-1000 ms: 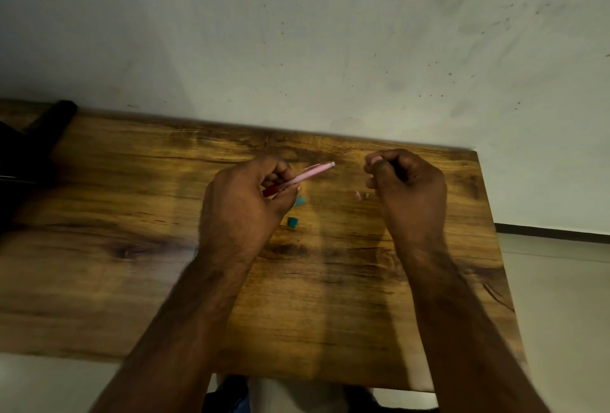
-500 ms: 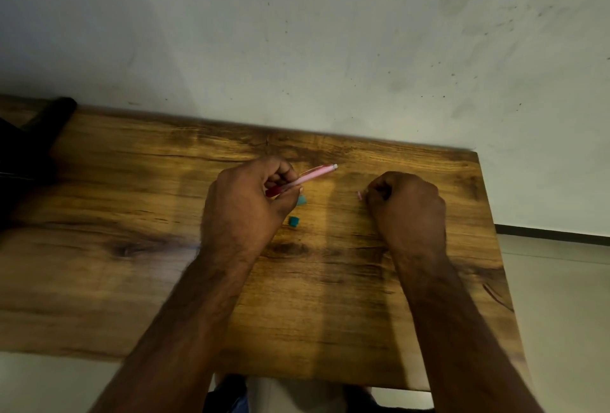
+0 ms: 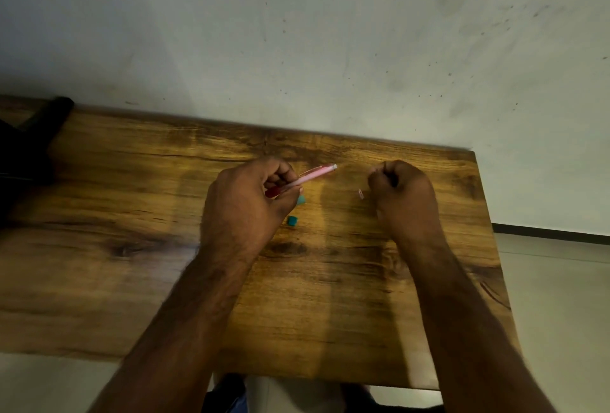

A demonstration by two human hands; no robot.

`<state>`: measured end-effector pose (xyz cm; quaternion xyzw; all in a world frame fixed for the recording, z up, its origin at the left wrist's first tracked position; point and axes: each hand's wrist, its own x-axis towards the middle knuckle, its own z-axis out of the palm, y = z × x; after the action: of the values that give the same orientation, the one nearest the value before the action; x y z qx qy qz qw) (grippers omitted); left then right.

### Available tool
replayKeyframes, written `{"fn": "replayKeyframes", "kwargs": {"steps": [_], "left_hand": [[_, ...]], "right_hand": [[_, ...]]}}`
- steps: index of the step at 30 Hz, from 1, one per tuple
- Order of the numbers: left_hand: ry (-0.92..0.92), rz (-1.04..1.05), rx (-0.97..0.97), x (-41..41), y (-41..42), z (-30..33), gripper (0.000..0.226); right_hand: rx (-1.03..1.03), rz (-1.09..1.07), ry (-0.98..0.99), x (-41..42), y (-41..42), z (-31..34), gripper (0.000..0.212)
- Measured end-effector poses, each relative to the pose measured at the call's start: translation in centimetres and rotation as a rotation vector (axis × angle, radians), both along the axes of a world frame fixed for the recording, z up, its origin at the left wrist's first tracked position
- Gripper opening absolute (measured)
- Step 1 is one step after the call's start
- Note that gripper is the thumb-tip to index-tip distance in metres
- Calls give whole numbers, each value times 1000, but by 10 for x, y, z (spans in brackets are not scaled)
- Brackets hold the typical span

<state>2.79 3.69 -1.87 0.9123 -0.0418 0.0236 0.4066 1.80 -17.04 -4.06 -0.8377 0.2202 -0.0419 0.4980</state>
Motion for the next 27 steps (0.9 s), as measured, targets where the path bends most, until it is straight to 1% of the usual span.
{"fn": "replayKeyframes", "kwargs": {"steps": [2,3,5,7,15,27], "left_hand": [[7,2,2,0,-1,0,19],[8,1,4,0,-1,0,20],[9,-4,0,0,-2,0,20],[11,-9,-1,0,-3,-1,20],[4,-12,-5,0,-4,-1,20],[3,-1,-12,1,-3,-3,18]], "right_hand": [[321,-40,-96,1,5,7,14],[425,-28,-128,2,10,9,15],[559,10,-154,2,19,13,15],[632,37,-163,1,26,13,15],[732,63,-166,0,31,13,14],[776,73,-155,0,32,14,12]]}}
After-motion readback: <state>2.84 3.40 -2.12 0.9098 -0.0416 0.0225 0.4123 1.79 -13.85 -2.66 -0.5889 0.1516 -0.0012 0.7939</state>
